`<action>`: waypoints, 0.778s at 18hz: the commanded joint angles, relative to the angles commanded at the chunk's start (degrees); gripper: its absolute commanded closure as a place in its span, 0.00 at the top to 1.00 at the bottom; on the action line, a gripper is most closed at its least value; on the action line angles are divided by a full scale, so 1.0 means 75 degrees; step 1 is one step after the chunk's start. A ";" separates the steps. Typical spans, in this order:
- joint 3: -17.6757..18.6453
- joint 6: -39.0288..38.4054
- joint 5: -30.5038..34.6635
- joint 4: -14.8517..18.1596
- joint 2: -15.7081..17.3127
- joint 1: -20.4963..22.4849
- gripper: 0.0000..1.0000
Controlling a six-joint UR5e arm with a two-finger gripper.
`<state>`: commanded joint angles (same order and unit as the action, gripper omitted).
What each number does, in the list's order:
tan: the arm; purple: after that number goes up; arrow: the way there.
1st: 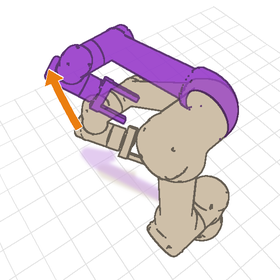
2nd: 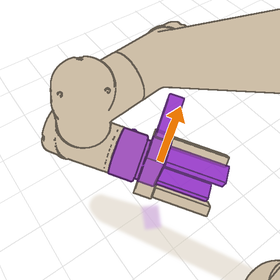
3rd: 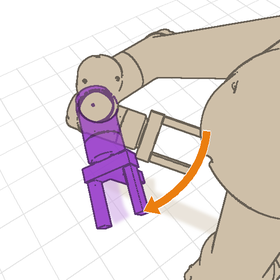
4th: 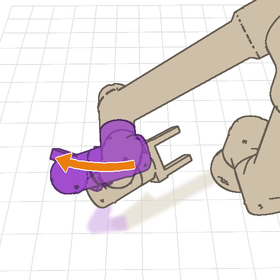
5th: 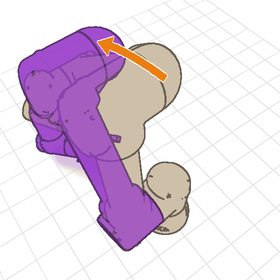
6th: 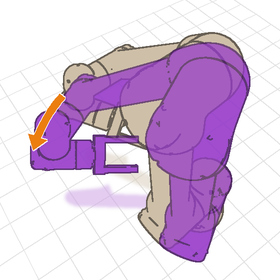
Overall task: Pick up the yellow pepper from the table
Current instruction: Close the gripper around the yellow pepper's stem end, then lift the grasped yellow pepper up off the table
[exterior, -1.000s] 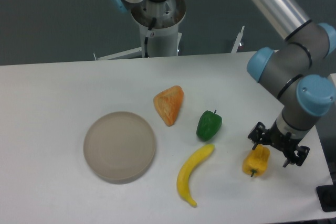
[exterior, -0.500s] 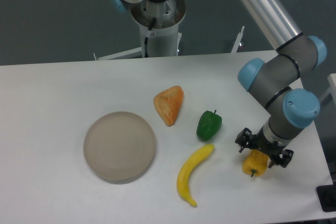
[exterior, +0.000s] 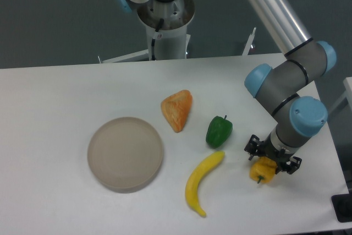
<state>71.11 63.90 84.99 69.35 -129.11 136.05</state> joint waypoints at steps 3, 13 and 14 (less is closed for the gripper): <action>-0.0117 0.0070 0.0081 0.0000 0.0128 0.0000 0.04; -0.0281 0.1554 0.0620 0.0410 0.0926 0.0128 0.04; -0.0328 0.1965 0.0633 0.0514 0.0972 0.0222 0.04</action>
<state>68.65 78.63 89.74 73.20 -121.82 137.72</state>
